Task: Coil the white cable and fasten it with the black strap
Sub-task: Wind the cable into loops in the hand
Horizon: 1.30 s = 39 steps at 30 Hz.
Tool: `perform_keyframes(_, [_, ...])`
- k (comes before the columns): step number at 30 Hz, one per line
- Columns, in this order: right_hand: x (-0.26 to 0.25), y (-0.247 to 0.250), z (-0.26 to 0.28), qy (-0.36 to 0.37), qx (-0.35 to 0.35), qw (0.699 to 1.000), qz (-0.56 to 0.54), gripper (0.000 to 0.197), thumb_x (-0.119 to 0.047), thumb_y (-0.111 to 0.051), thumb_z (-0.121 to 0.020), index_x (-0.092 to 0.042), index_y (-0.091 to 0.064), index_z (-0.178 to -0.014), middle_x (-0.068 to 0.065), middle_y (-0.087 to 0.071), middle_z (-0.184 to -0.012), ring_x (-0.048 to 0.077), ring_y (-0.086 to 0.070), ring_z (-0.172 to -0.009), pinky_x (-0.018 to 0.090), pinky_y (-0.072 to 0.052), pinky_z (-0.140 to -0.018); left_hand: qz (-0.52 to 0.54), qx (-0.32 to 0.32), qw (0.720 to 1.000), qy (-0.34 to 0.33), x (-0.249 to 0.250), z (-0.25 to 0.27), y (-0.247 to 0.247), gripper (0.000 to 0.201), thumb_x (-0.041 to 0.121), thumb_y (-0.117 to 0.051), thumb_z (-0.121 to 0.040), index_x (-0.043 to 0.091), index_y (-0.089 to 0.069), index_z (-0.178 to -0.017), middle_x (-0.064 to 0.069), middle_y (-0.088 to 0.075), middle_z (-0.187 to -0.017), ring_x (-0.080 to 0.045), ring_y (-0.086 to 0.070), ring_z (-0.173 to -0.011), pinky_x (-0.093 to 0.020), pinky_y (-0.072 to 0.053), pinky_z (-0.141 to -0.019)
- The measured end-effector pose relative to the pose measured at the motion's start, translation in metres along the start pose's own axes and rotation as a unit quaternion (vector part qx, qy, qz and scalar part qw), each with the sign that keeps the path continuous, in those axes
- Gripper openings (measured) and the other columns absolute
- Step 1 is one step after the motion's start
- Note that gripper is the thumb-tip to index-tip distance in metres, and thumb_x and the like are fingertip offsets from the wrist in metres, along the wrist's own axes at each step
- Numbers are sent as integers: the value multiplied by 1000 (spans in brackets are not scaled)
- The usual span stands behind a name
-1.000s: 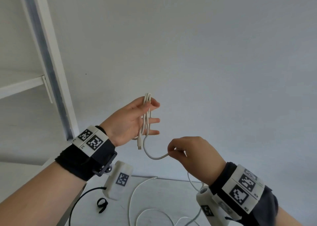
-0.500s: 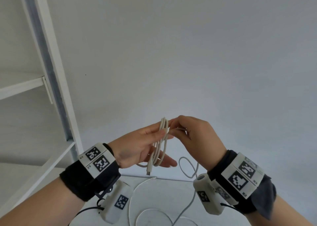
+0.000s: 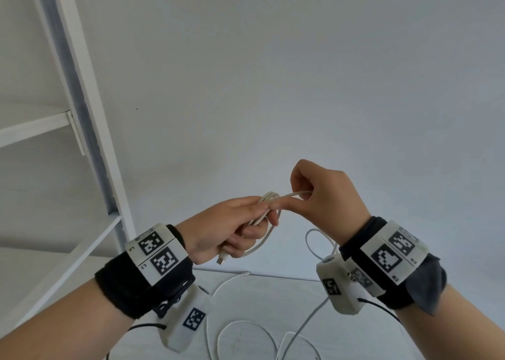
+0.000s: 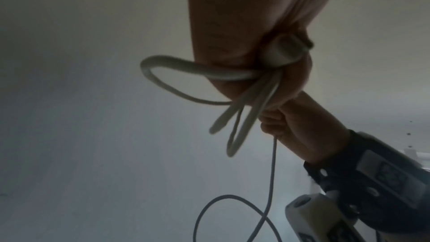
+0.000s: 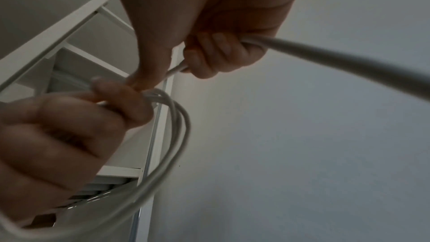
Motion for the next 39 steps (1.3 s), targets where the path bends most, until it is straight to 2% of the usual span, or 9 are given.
perform_keyframes(5, [20, -8, 1, -35, -23, 992, -117, 43, -58, -67, -54, -22, -44, -56, -11, -39, -43, 7, -34, -46, 13, -31, -47, 27, -40, 999, 11, 6, 5, -1, 26, 37, -44, -91, 19, -51, -73, 8, -27, -50, -2, -17, -35, -17, -11, -36])
perform_keyframes(13, [83, -27, 14, -120, -47, 958, -255, 28, -12, -62, -85, -18, -56, -59, -14, -46, -45, 2, -38, -42, 16, -37, -48, 136, -23, 990, -40, 39, 17, 30, 32, 36, -39, -91, 20, -53, -67, 12, -32, -42, -3, -11, -35, -15, -11, -32])
perform_keyframes(16, [91, -36, 22, -132, -70, 939, -309, 23, -20, -59, -80, -30, -65, -60, 9, -55, -68, 4, -46, -48, 16, -46, -53, 123, -13, 991, -53, 45, 18, 35, 29, 37, -42, -88, 21, -54, -67, 12, -32, -42, -4, -10, -37, -15, -13, -33])
perform_keyframes(18, [91, -43, 24, -140, -77, 929, -334, 24, -15, -59, -84, -28, -66, -64, 10, -54, -70, 5, -47, -50, 15, -47, -55, 140, -11, 988, -59, 44, 15, 34, 31, 36, -39, -90, 21, -54, -67, 12, -33, -41, -4, -10, -37, -15, -12, -33])
perform_keyframes(23, [99, -55, 30, -164, -94, 931, -311, 22, -4, -48, -91, -12, -61, -74, -10, -45, -49, 2, -42, -46, 16, -48, -59, 188, 2, 980, -61, 45, 10, 35, 35, 34, -33, -92, 19, -51, -66, 11, -34, -40, -5, -9, -36, -15, -12, -33])
perform_keyframes(26, [110, -51, 32, -193, -36, 926, -323, 21, -6, -48, -92, -15, -59, -76, -8, -42, -53, 1, -41, -45, 24, -53, -60, 189, -3, 981, -50, 42, 8, 32, 34, 34, -34, -91, 20, -52, -66, 12, -30, -40, -5, -9, -36, -15, -12, -32])
perform_keyframes(32, [122, -28, 27, -246, 117, 923, -270, 19, -15, -52, -89, -16, -58, -72, 0, -40, -56, 13, -31, -49, 24, -28, -46, 250, -82, 965, -21, 24, 1, 11, 28, 34, -41, -90, 20, -55, -69, 8, -20, -49, -4, -14, -35, -13, -19, -31])
perform_keyframes(36, [102, -41, 24, -201, 32, 970, -134, 15, -19, -56, -87, -14, -63, -75, -3, -46, -52, 5, -36, -39, 13, -30, -41, 329, -141, 933, -48, 34, -3, 7, 25, 31, -44, -93, 17, -56, -77, 7, -25, -51, -5, -20, -37, -16, -21, -34])
perform_keyframes(39, [82, -59, 30, -152, -27, 985, -74, 15, -20, -58, -87, -18, -63, -72, -7, -41, -45, 6, -39, -38, 14, -33, -42, 326, -85, 939, -76, 40, -8, 15, 29, 32, -36, -94, 17, -53, -77, 6, -27, -49, -6, -18, -37, -15, -20, -33])
Point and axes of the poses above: each hand's wrist, its own z-axis away from the middle knuckle, its own y-axis out of the back of the hand, x = y × z, the point moved 8 cm from there along -z, towards the middle knuckle
